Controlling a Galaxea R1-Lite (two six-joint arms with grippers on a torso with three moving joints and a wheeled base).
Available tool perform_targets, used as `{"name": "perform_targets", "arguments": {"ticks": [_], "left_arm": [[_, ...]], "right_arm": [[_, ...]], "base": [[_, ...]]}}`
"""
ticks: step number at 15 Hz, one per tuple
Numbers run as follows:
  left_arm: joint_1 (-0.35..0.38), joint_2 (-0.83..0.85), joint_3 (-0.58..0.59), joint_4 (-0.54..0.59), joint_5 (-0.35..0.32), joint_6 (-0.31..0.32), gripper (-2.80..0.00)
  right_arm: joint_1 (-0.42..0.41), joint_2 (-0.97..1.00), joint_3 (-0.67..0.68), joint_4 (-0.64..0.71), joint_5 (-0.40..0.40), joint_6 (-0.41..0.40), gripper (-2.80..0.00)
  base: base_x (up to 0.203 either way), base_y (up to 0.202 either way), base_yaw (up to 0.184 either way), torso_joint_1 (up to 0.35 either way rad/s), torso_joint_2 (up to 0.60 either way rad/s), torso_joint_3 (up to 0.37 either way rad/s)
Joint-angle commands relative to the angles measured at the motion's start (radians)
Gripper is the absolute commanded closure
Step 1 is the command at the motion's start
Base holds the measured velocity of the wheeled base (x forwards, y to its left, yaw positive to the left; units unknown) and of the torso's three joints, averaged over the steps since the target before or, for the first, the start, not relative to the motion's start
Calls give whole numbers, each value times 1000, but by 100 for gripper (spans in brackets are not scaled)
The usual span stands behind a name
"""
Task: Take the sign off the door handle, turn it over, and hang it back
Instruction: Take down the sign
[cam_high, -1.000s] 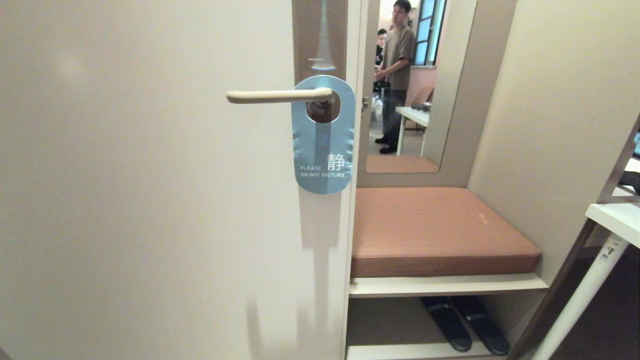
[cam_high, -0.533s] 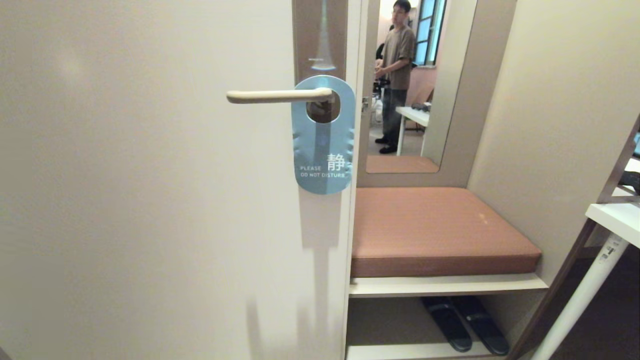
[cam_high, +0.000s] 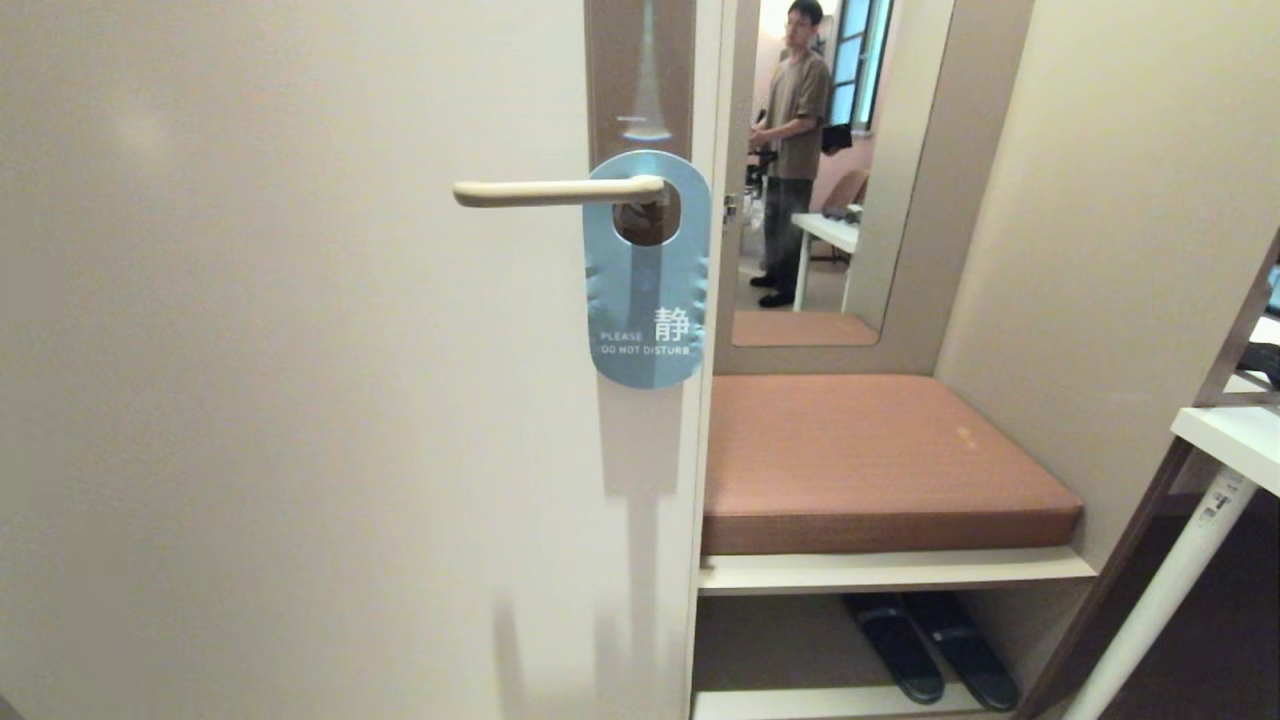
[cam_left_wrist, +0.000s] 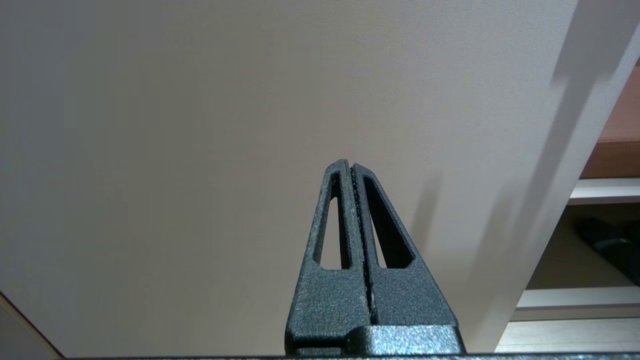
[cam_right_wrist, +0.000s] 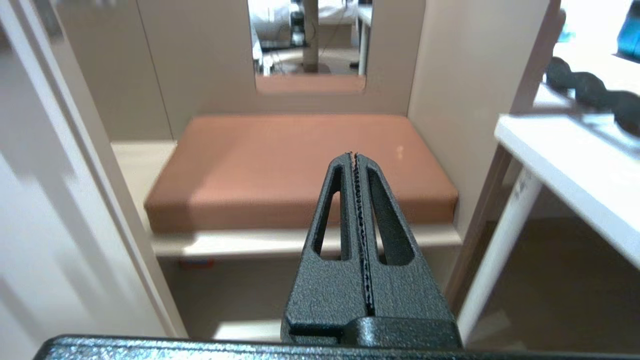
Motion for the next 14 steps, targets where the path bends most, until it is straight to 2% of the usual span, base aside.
{"name": "perform_targets", "arguments": {"ticks": [1, 3, 5, 9, 14], "left_arm": [[0, 0, 0, 0, 1, -1, 0], [0, 0, 0, 0, 1, -1, 0], [0, 0, 0, 0, 1, 0, 0], [0, 0, 0, 0, 1, 1, 0], [0, 0, 0, 0, 1, 0, 0]], "right_arm": [[0, 115, -28, -41, 0, 0, 0], [0, 210, -58, -121, 6, 1, 0], [0, 294, -85, -196, 53, 2, 0], [-1, 436, -113, -314, 276, 32, 0], [-1, 644, -146, -493, 499, 35, 0]], "base": [[0, 0, 0, 0, 0, 0], [0, 0, 0, 0, 0, 0], [0, 0, 0, 0, 0, 0], [0, 0, 0, 0, 0, 0], [0, 0, 0, 0, 0, 0]]}}
